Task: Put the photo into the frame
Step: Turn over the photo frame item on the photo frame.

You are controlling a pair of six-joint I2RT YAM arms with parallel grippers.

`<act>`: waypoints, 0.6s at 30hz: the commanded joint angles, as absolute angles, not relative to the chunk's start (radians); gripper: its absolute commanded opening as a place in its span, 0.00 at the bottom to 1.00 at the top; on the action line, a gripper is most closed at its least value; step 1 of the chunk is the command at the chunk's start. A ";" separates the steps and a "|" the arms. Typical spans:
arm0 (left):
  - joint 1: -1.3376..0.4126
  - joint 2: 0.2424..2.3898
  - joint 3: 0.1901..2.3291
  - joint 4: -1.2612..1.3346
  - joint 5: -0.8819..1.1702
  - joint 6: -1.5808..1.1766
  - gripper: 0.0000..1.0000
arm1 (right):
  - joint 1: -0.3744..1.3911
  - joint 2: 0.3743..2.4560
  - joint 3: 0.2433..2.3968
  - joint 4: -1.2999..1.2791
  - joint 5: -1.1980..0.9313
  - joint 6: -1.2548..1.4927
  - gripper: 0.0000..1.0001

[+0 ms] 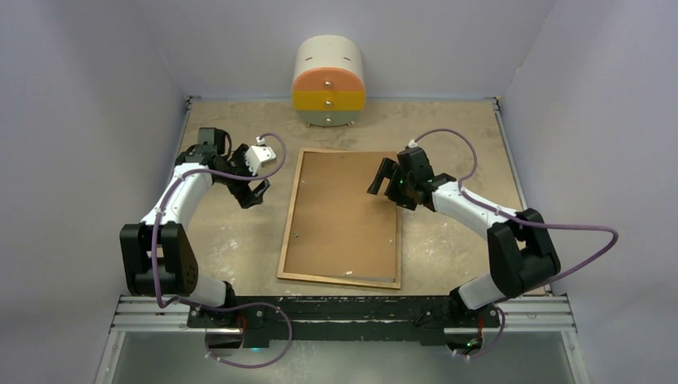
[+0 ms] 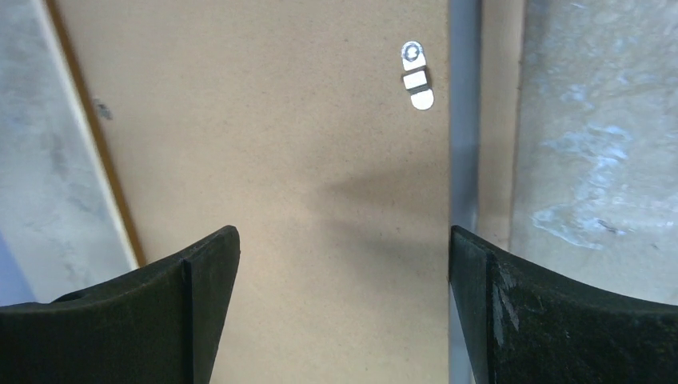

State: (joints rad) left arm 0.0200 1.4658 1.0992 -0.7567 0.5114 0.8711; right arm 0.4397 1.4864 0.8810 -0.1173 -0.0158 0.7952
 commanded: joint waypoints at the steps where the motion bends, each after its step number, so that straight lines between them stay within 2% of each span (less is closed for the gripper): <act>1: 0.020 1.442 1.089 -0.738 0.499 0.848 1.00 | 0.444 1.553 0.971 -0.300 0.056 0.752 0.99; 11: 0.020 1.439 1.087 -0.745 0.506 0.844 1.00 | 0.451 1.528 0.983 -0.353 0.145 0.727 0.99; 18: 0.022 1.459 1.117 -0.775 0.483 0.824 1.00 | 0.443 1.349 0.904 -0.346 0.012 0.785 0.99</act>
State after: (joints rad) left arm 0.0200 1.4658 1.0973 -0.7589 0.4953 0.8509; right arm 0.4458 1.4712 0.9234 -0.3149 0.0845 0.7559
